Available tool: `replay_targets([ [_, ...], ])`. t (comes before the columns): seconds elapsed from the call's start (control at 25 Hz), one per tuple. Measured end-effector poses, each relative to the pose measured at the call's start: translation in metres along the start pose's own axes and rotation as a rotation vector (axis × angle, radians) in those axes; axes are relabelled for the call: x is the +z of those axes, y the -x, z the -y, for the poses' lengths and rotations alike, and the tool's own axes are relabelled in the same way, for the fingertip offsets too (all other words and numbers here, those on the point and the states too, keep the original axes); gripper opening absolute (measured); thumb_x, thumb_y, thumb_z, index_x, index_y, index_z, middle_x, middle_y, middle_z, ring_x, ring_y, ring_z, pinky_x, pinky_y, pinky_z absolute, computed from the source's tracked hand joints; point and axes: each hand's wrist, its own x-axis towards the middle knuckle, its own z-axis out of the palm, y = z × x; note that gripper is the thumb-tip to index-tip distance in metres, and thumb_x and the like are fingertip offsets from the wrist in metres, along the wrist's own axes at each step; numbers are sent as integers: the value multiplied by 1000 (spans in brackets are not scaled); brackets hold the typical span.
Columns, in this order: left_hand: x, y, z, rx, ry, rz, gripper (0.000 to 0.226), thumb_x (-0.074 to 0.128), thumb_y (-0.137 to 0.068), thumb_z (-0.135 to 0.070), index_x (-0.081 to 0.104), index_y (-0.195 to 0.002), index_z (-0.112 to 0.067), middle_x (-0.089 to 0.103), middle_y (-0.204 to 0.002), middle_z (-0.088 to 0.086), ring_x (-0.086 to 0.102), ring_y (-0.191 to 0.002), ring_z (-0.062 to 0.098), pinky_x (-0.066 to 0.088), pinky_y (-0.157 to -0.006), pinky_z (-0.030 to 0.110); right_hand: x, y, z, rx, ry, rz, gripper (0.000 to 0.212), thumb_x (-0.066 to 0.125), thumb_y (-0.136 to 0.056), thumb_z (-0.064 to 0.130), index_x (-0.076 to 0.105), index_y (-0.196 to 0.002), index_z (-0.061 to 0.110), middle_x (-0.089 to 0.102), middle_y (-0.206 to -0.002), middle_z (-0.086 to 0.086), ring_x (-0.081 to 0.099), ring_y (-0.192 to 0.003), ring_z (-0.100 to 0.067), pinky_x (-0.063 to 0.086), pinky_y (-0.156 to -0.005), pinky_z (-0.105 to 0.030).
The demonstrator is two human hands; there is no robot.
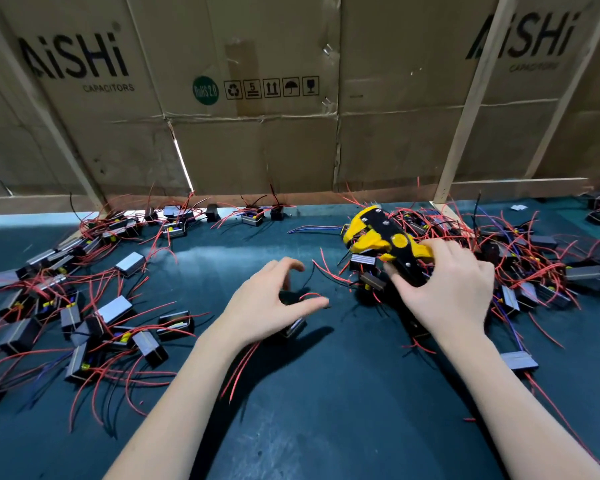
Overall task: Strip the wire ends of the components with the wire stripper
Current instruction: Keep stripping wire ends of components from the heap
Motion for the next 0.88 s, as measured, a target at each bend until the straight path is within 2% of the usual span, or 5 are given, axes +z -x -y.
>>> replay_targets([
  [0.28, -1, 3, -9, -120, 136, 243, 29, 80, -75, -31, 55, -82, -18, 59, -49, -10, 48, -40, 5, 36, -43, 18, -13, -7, 1, 128, -149, 12, 50, 73, -74, 56, 65, -102, 14, 68, -96, -6, 62, -94, -32, 37, -79, -40],
  [0.44, 22, 4, -27, -1, 454, 218, 59, 67, -88, -8, 38, -138, -23, 61, -124, -7, 63, -104, 3, 52, -92, 27, -22, -5, 9, 106, -193, 10, 48, 76, -73, 51, 65, -102, 13, 68, -95, -5, 62, -94, -33, 38, -80, -42],
  [0.52, 11, 2, -23, 56, 337, 141, 65, 67, -90, -15, 34, -144, -27, 51, -136, -9, 53, -122, 3, 42, -99, 22, -26, -5, 12, 114, -234, 16, 47, 78, -73, 48, 66, -102, 13, 68, -94, -5, 62, -94, -32, 41, -82, -44],
  [0.68, -47, 6, 18, -66, -264, -92, 18, 62, -91, -26, 61, -108, -20, 65, -103, -1, 61, -99, 21, 47, -89, 34, -41, -6, 20, 187, -697, 17, 35, 78, -72, 48, 67, -93, 22, 66, -81, 12, 62, -78, -10, 48, -78, -20],
  [0.88, -106, 35, 55, -657, -499, -153, 40, 63, -84, -55, 47, -82, -19, 66, -102, 6, 63, -100, 29, 51, -85, 36, -50, -3, 29, 284, -1867, 925, 53, 65, -85, 57, 60, -94, 5, 61, -90, -24, 61, -82, -34, 52, -77, -36],
])
